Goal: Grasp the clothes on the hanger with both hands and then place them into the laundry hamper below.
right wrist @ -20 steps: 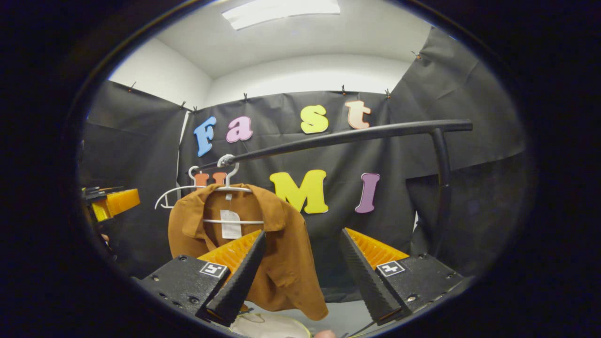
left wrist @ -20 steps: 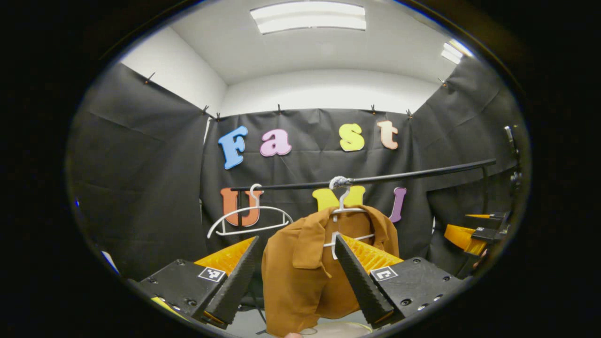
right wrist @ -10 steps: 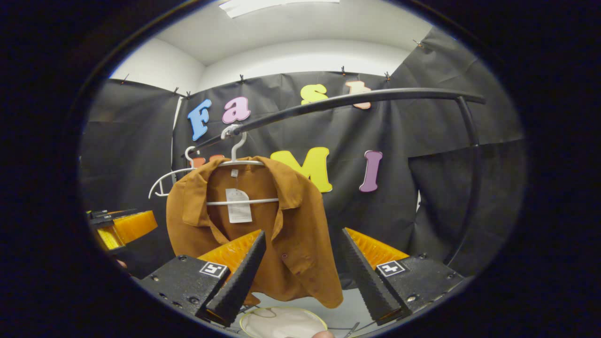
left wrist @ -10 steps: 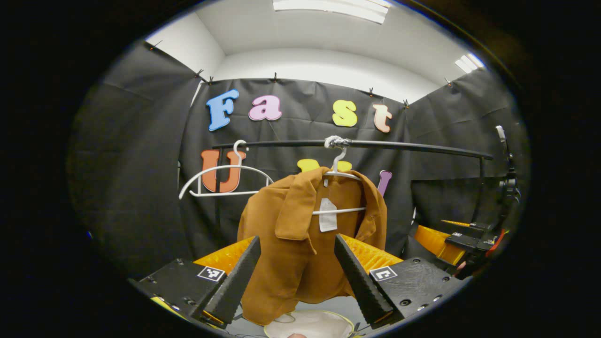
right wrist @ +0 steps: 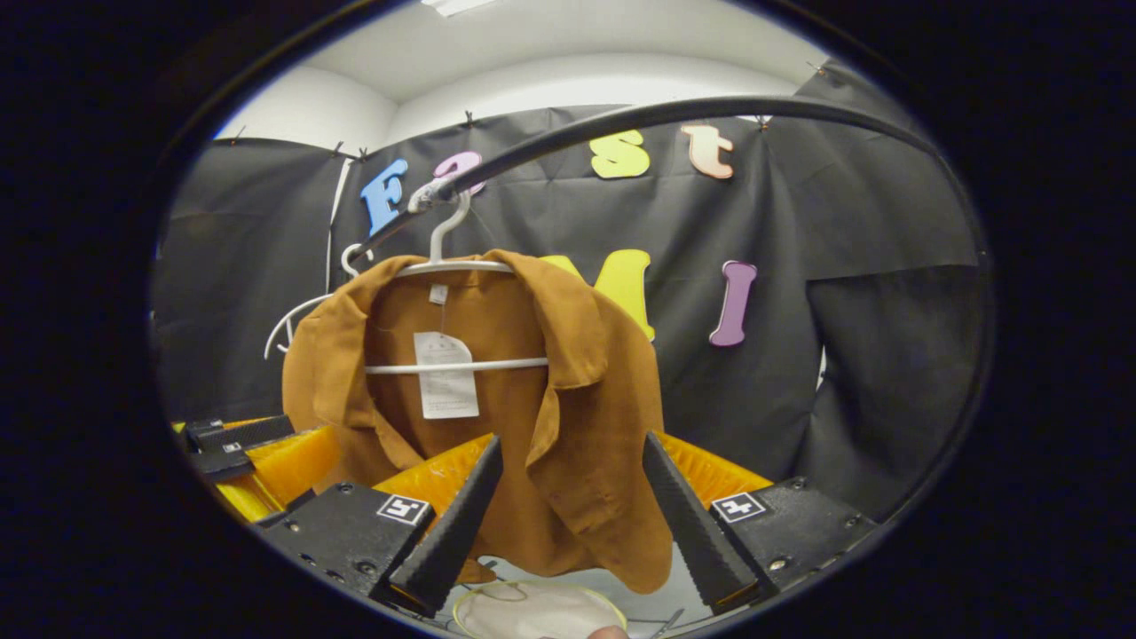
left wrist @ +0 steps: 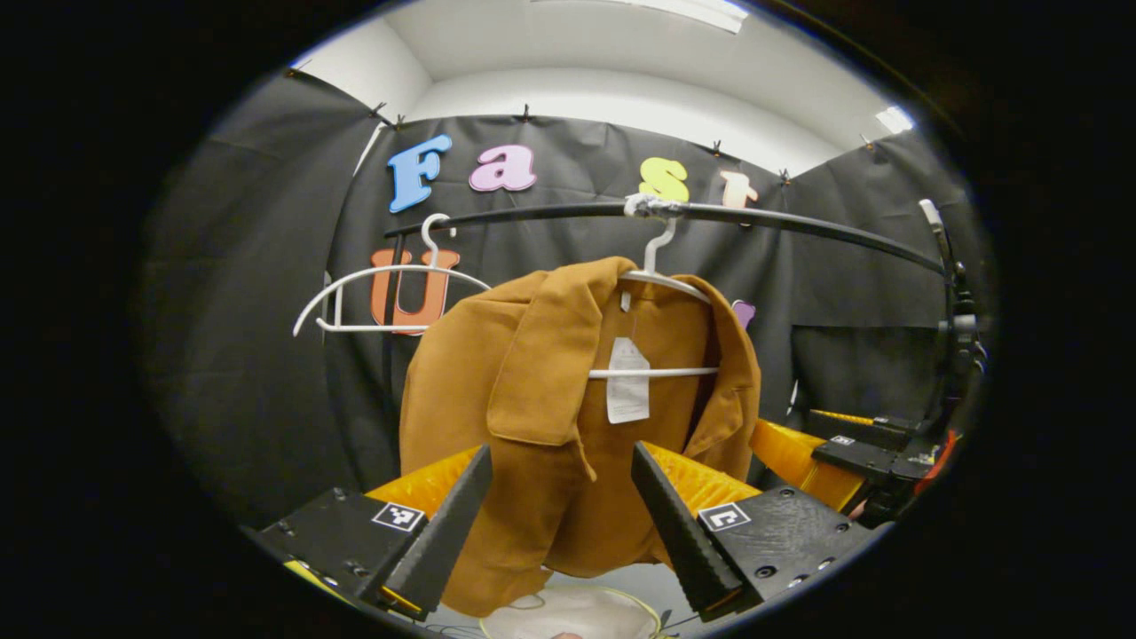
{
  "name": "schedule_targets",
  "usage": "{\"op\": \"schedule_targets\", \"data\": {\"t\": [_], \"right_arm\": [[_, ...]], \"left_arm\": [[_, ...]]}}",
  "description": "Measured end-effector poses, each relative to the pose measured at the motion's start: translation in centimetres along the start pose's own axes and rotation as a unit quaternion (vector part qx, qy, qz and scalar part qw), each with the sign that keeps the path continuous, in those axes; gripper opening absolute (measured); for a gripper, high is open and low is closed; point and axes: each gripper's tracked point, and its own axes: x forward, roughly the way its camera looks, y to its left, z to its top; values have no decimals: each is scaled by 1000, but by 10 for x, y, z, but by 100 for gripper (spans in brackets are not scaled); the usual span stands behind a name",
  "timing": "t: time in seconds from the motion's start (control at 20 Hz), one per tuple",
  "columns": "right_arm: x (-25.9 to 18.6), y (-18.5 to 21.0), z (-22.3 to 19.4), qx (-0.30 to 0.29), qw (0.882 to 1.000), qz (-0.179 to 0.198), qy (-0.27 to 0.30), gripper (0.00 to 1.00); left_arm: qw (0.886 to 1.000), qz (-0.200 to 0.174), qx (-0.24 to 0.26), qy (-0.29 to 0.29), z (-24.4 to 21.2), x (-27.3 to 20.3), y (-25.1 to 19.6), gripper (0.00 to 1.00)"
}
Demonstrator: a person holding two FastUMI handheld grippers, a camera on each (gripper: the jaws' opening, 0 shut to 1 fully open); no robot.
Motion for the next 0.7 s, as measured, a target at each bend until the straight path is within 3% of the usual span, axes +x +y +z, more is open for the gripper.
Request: {"op": "schedule_targets", "data": {"t": [0.1, 0.15, 0.2, 0.45, 0.55, 0.7], "right_arm": [[22, -1, 3, -8, 1000, 10, 2, 99], [32, 1, 3, -14, 1000, 18, 3, 99], [42, 1, 2, -21, 999, 23, 6, 99], [81, 0, -14, -25, 998, 38, 36, 100], [91, 1, -19, -8, 998, 44, 44, 99], [96, -1, -18, 5, 998, 45, 37, 100]], "left_arm": [[1000, 15, 1, 5, -6, 18, -5, 100], [1000, 26, -1, 5, -8, 27, -5, 91], [999, 39, -3, 5, -9, 35, -3, 97], [993, 113, -31, -2, -14, 61, 17, 100], [990, 134, -49, -6, -13, 71, 24, 97], [986, 156, -61, -11, -9, 80, 27, 100]]}}
